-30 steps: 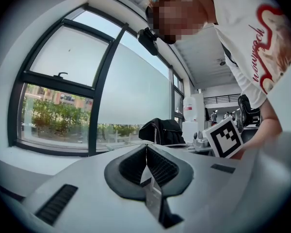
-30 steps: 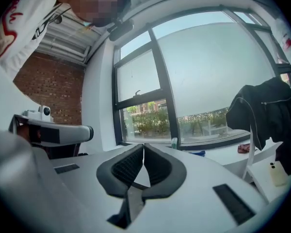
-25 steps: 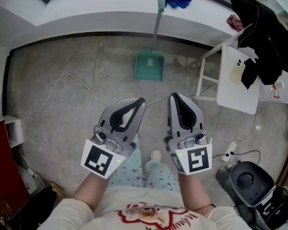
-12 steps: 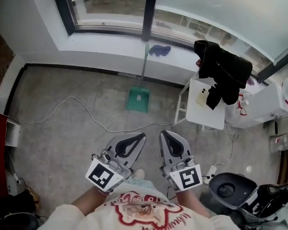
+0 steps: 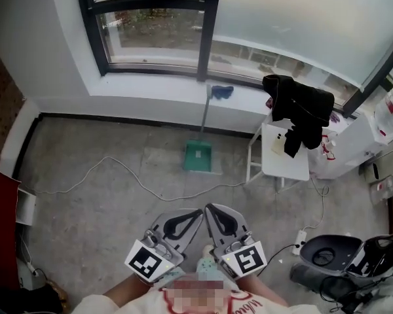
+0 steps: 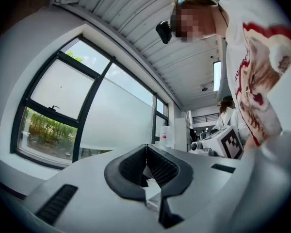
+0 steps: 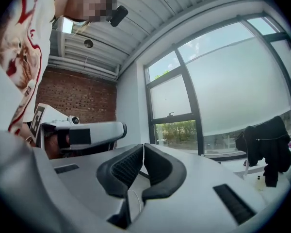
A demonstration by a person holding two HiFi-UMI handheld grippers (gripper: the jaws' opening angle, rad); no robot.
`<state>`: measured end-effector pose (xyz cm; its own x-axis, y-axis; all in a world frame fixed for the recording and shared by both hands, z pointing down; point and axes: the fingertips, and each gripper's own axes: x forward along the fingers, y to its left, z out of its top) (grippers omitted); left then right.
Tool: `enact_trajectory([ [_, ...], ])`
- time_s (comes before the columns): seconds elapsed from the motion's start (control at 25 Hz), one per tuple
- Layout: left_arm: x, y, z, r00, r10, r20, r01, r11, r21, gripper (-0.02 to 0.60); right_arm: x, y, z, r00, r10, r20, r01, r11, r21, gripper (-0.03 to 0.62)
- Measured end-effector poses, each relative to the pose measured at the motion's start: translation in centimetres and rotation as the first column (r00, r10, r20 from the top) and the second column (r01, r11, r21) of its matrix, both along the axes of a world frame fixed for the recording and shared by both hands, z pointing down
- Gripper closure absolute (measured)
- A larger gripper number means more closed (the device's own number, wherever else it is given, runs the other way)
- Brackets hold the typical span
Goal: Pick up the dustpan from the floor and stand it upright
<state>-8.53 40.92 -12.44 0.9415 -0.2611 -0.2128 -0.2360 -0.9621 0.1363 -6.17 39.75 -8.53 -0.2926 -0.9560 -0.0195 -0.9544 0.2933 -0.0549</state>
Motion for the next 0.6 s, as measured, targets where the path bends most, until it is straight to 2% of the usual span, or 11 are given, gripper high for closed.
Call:
enact_trajectory([
  [0.08,-2.6,1.0,1.6,0.999,0.013,0.051,-0.013,1.0,0.001,0.56,-2.2,0.5,-0.8,0.998,0.044,0.051,-0.045,0.999,0.031,0.566],
  [0.2,-5.5,1.9,3.6,0.994,0.02,0.103,-0.018,1.0,-0.025,0.56,-3.1,1.6,-1.0,0.993,0.081,0.08,-0.084,0.996,0.034,0.566],
  [0.32,-7.3,3.5,4.1,0.994,0.012,0.107,-0.008,0.999,-0.038,0.56,-3.7,3.3,-0.9,0.998,0.051,0.03,-0.052,0.998,0.023,0.566],
  [0.44,-7.6,5.2,3.3,0.994,0.014,0.108,-0.01,0.999,-0.037,0.56,-4.2,5.2,-1.4,1.0,0.024,-0.017,-0.024,0.999,0.027,0.568],
  [0.6,-6.2,6.6,0.5,0.998,0.014,0.055,-0.015,1.0,0.021,0.56,-3.7,7.1,-3.4,0.998,0.037,-0.047,-0.033,0.996,0.082,0.569],
])
